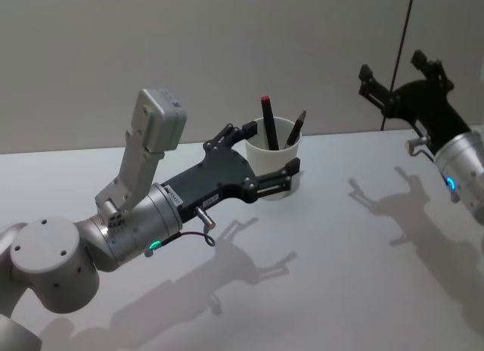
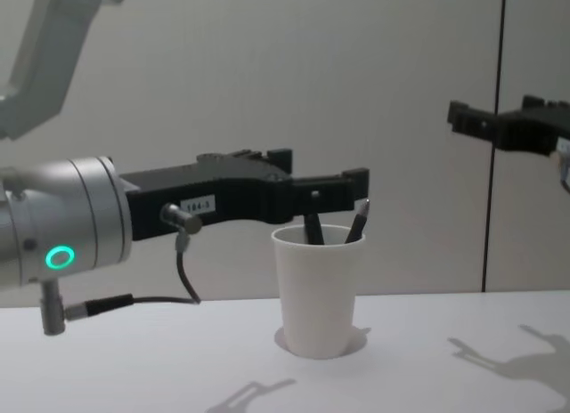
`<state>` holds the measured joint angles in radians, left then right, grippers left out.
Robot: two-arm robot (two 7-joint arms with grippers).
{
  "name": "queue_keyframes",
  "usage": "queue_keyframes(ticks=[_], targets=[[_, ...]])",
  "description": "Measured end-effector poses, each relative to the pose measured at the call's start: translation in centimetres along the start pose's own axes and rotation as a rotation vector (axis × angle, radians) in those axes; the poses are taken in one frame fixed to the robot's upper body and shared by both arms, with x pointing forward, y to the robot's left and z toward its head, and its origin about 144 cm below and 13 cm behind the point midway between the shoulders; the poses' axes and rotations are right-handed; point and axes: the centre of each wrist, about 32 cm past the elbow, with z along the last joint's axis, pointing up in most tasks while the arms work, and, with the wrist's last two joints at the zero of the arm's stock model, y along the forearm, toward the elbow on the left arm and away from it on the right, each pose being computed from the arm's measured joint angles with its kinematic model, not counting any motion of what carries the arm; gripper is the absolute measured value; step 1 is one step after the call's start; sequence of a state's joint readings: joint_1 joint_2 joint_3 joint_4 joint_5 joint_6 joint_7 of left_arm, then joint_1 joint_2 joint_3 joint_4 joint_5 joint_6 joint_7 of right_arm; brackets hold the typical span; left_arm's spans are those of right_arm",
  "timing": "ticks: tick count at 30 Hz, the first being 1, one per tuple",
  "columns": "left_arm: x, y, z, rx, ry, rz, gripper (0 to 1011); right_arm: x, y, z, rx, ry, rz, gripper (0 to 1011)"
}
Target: Place the pen into the pen holder.
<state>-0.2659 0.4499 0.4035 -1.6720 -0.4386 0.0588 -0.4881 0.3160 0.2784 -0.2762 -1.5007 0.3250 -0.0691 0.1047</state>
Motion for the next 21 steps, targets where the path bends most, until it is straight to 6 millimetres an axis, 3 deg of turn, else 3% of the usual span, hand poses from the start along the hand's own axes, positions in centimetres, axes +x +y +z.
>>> queue_keyframes(ticks=[21], targets=[[-1.6, -1.0, -1.7, 0.041, -0.086, 0.263, 1001, -1.4, -5.7, -1.1, -0.103, 0.002, -0.008, 1002]])
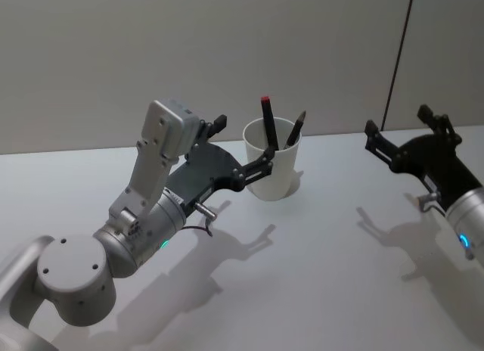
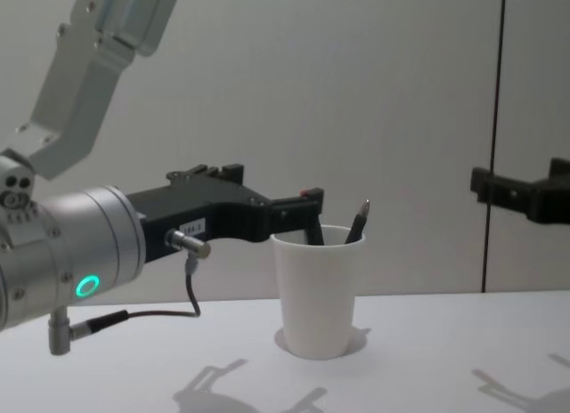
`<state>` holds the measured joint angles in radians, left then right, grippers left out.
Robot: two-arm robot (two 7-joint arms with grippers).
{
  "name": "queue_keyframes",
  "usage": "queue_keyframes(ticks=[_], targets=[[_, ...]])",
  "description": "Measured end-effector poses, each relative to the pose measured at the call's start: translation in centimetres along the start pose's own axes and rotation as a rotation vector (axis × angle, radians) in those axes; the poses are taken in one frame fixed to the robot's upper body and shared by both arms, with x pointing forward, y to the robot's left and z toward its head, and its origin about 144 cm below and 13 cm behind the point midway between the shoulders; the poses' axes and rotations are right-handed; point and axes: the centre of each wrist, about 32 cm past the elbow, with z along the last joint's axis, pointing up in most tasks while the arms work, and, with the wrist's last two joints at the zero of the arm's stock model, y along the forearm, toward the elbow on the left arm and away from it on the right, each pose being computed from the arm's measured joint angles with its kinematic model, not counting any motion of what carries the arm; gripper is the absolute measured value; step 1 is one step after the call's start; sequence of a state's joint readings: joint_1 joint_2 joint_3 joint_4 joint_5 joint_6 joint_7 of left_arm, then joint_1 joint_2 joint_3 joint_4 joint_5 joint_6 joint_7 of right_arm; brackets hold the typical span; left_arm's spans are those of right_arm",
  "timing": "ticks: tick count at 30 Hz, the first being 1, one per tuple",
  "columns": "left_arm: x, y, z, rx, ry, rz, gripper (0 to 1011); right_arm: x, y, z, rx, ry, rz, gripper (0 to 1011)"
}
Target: Place the pen into the pen holder.
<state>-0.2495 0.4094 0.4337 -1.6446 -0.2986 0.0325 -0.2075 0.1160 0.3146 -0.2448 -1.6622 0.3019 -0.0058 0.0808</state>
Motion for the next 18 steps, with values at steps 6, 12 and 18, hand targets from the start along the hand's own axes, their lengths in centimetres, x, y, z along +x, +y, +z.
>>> queue_keyframes(ticks=[6, 12, 18], targets=[[-0.6, -0.1, -0.4, 0.006, -0.026, 0.074, 1001, -0.5, -1.8, -0.3, -0.034, 0.0, -0.001, 1001], [-1.1, -0.2, -0.8, 0.01, -0.048, 0.133, 1001, -0.8, -3.0, -0.4, -0.055, -0.001, -0.001, 1002], [-1.4, -0.3, -1.0, 0.011, -0.063, 0.171, 1001, -1.0, -3.5, -0.5, -0.067, -0.001, -0.001, 1001]])
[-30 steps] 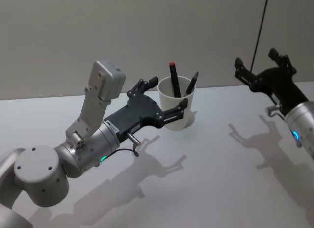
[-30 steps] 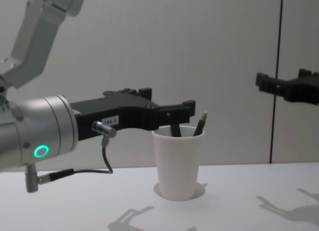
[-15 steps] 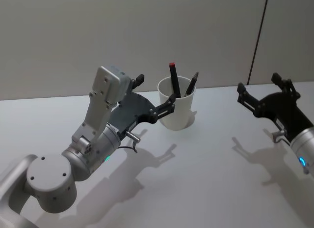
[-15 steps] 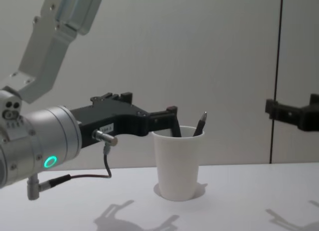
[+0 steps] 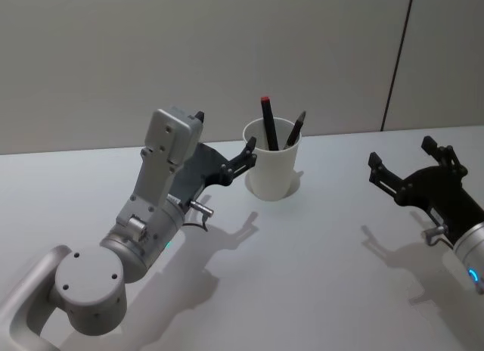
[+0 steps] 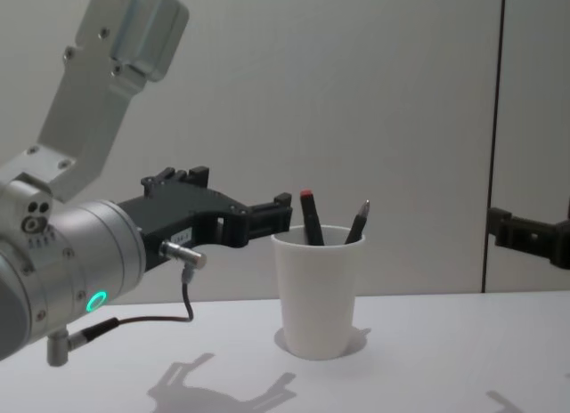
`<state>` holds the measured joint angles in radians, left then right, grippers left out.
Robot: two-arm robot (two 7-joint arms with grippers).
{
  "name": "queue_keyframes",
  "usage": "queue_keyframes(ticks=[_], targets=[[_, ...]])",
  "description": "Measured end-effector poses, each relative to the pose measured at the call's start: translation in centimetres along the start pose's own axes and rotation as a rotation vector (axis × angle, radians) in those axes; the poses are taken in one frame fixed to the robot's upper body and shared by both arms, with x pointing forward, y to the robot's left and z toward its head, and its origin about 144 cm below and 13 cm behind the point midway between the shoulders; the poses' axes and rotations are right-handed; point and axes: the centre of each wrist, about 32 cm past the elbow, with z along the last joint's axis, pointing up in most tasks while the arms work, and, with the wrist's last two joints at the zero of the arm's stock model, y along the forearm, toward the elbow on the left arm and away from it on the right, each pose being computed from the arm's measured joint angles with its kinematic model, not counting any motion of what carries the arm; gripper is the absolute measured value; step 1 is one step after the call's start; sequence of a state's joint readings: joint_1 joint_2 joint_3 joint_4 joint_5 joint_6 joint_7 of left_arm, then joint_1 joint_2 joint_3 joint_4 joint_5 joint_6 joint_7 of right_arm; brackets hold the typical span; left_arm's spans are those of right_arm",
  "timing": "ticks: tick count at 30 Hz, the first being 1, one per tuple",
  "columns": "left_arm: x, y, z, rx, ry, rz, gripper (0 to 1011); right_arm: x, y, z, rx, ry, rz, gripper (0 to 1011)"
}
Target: Place the pen into the pen holder.
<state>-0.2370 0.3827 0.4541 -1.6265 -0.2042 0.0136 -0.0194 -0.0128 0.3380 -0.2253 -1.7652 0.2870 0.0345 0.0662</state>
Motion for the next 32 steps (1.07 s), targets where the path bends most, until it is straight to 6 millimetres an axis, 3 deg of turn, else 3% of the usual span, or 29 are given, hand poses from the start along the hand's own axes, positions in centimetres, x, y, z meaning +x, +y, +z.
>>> queue_keyframes(ticks=[32], targets=[[-0.01, -0.01, 0.0, 0.0, -0.003, 0.009, 1001, -0.06, -0.04, -0.01, 0.0, 0.001, 0.001, 1001]])
